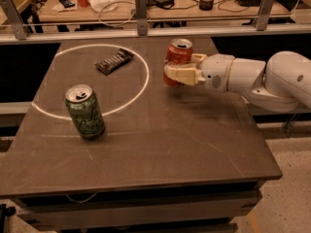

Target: Move coke can near green can

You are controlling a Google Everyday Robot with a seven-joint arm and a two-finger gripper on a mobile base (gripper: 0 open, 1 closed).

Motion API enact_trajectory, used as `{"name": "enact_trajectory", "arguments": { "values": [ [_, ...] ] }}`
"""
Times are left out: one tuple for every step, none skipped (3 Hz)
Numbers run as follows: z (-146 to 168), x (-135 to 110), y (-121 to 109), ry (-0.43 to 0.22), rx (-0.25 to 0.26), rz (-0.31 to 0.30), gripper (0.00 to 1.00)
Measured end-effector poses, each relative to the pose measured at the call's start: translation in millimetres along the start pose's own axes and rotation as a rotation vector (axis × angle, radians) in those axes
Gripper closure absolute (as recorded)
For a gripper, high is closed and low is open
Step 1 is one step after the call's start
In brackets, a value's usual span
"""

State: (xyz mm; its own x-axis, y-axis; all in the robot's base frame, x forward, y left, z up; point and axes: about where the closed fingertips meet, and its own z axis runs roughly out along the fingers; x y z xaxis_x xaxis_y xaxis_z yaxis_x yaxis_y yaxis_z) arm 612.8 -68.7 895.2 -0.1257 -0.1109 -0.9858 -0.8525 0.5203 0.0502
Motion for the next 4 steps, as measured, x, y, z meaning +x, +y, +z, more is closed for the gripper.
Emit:
{"name": "enact_trajectory", "arguments": {
  "values": [
    [6.1,-0.7,23.7,0.019,-0.055,-0.033,1.0],
    [14.4,2.2,62.4,0.047,-0.15,-0.065,1.0],
    [19.8,2.1,94.1,0.05,-0.216,-0.081,1.0],
    [27.3,0.7,124.6,0.044,-0.276,-0.096,1.0]
  ]
}}
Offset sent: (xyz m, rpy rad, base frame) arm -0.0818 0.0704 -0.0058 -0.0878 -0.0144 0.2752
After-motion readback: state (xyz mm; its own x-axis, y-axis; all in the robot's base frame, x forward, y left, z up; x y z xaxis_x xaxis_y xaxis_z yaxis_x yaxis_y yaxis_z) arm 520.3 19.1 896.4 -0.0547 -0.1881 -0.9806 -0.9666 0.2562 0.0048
